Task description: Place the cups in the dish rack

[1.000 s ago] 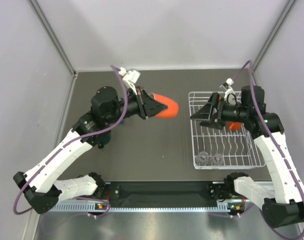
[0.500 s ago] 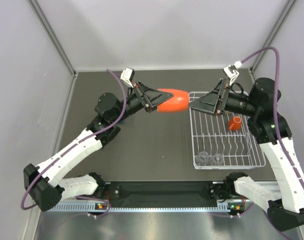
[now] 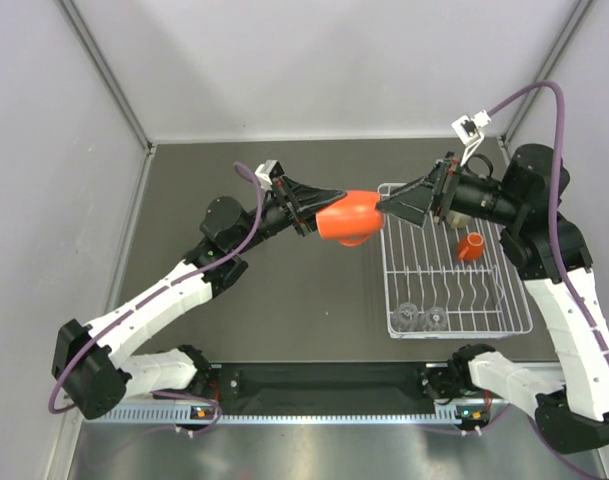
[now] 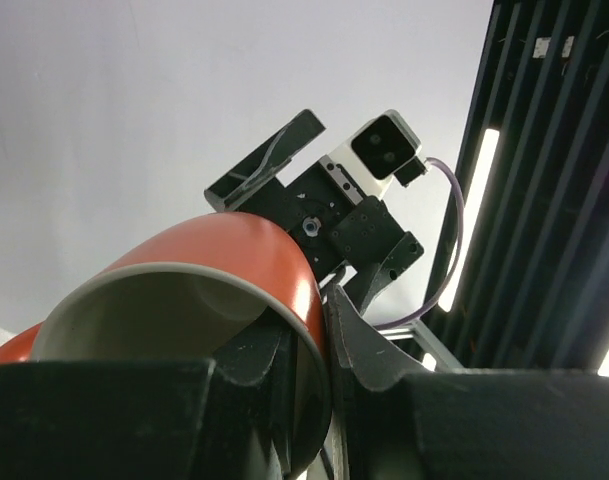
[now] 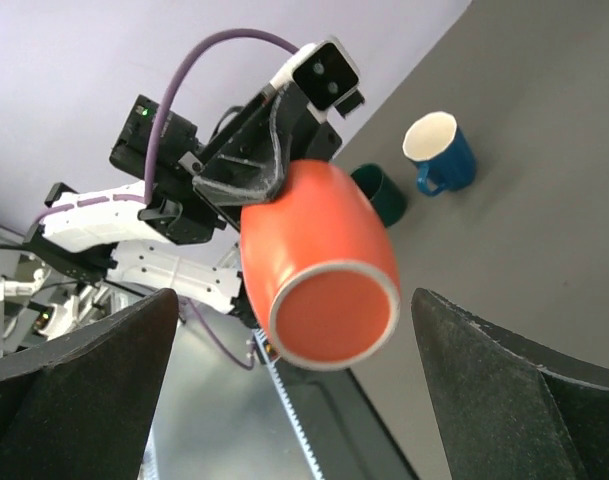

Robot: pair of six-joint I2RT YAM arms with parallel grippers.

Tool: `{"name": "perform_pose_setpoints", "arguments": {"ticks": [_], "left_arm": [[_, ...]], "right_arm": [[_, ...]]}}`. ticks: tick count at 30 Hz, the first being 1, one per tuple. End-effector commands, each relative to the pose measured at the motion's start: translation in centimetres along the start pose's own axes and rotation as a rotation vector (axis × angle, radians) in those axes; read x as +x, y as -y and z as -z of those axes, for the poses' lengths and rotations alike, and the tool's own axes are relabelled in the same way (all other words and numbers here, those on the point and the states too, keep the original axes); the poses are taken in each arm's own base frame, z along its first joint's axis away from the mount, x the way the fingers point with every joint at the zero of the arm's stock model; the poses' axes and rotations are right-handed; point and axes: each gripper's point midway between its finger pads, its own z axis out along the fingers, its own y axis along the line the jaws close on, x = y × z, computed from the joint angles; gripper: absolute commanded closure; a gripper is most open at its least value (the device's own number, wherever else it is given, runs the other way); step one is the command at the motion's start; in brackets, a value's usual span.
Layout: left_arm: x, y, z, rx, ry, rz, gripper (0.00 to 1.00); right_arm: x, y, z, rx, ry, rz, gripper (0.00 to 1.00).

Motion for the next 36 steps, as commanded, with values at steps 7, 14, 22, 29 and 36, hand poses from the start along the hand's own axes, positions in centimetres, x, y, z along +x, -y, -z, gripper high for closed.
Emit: {"name": "perform_pose_setpoints", "arguments": {"ticks": [7,14,22,29,36], "left_arm": [[3.3,6.6,1.6,0.18,-0.14,0.144,1.0],[2.8,6.4,2.0,0.21,-0.13,0.175,1.0],[2.6,6.4,2.0,0.216,-0.118,0.187,1.0],[2.5,6.4,1.9,0.214,-0.119,0.187,1.0],[2.5,6.2,1.8,0.204,-0.117,0.188,1.0]], "right_arm": [[0.0,-3.2,-1.2,-0.172,-0.064,0.191,0.02],[2.2,-3.7,-2.3,-0.226,-0.118,0.179,0.09],[3.1,-3.3,-2.8,-0.238,-0.147,0.172,0.18],[4.5,-3.6,-2.6,-0.264,-0.182,0.164,0.05],[5.1,-3.4,-2.6,-0.263,-0.182,0.159,0.07]]}}
